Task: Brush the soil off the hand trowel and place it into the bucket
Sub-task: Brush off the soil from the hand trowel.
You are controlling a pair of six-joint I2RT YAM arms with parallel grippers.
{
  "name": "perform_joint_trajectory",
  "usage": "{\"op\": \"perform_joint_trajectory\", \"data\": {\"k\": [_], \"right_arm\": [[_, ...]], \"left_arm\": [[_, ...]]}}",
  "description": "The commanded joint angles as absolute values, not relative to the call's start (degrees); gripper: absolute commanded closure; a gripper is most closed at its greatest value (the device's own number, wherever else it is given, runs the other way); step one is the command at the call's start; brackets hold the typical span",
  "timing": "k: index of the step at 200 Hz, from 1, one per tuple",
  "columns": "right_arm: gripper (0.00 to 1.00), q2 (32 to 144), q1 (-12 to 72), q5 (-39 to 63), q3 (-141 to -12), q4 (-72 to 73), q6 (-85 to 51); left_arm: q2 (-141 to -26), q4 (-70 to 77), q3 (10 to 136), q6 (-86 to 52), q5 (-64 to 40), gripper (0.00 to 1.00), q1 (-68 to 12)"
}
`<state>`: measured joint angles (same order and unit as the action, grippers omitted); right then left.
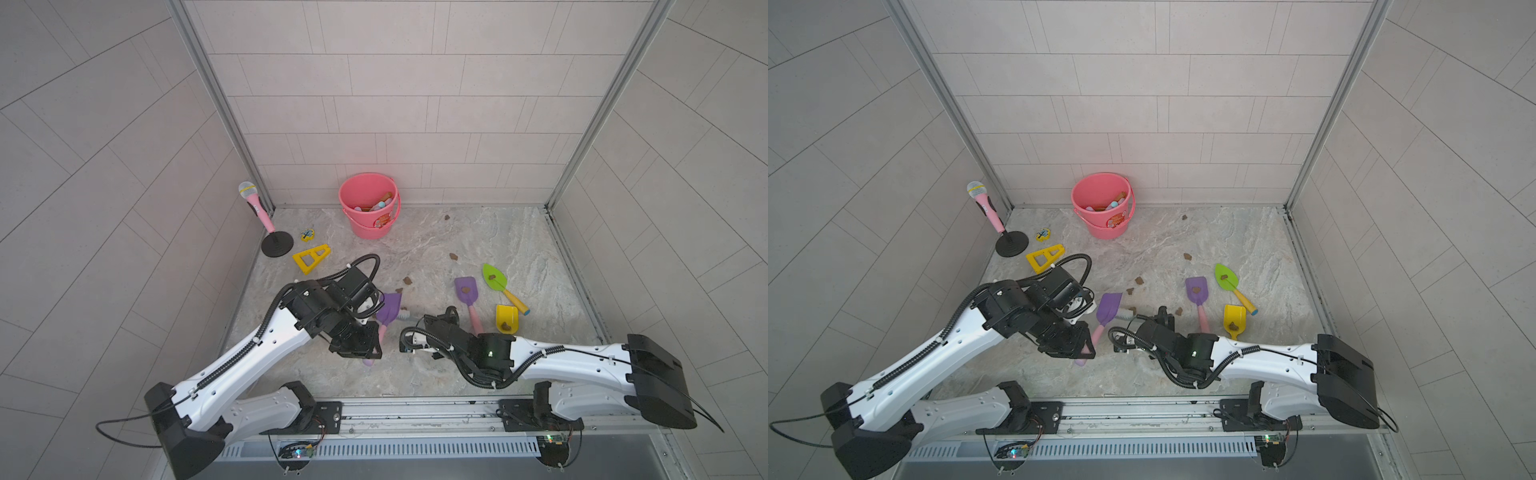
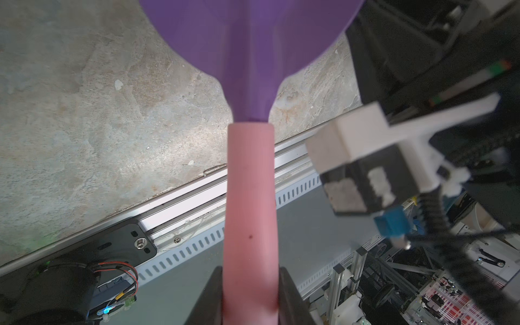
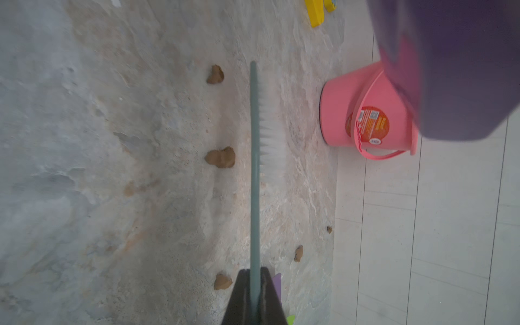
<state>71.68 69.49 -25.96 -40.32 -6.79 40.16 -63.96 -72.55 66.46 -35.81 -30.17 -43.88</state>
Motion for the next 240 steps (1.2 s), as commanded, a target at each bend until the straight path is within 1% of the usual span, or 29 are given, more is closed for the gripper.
{"op": "perform_joint_trajectory", "data": {"k": [1,45,79,112,131,147,160,173,194,209,218,240], "right_arm": [[1.0,70.03,71.86,-27.4,-40.67,-3.26,44.99],[1.0,68.45,71.76,-30.57,-38.87,5.26,53.24],[1.0,68.0,67.32,-31.47,-39.37,5.95,53.5],[1.0,66.24,60.31,-29.62,-37.81,6.13,48.1],[1.0,64.59,56.1,-27.37,-36.84,3.76,41.61],[1.0,62.36,53.43,-24.87,-37.77,-0.9,33.07],[1.0,60.04,50.87,-17.69,-40.28,-8.28,24.68],[1.0,57.7,47.68,-5.34,-42.56,-13.85,16.99],[1.0,56.19,42.95,14.59,-45.06,-17.96,5.61],[1.0,56.59,40.12,26.09,-46.41,-18.54,-4.1],[1.0,57.21,38.62,31.97,-46.96,-18.25,-9.56],[1.0,60.01,36.97,41.59,-48.3,-17.75,-20.04]], "left_arm": [[-65.48,-71.14,65.55,-35.36,-32.04,1.0,-43.42],[-65.92,-68.73,63.22,-35.77,-34.59,1.0,-43.43],[-65.83,-69.99,62.06,-34.72,-35.24,1.0,-43.43],[-65.23,-70.49,62.65,-34.03,-35.21,1.0,-43.42],[-65.11,-71.76,63.57,-32.67,-33.37,1.0,-43.33],[-65.75,-74.55,64.87,-30.62,-29.43,1.0,-43.33],[-66.8,-77.08,66.34,-28.69,-25.32,1.0,-43.33],[-67.68,-78.49,67.59,-26.66,-22.48,1.0,-43.33],[-68.2,-79.92,69.65,-24.45,-17.21,1.0,-43.33],[-68.36,-81.04,71.23,-23.63,-12.1,1.0,-43.44],[-68.38,-81.69,72.04,-23.09,-9.71,1.0,-43.46],[-68.81,-82.52,73.61,-22.04,-5.71,1.0,-43.59]]}}
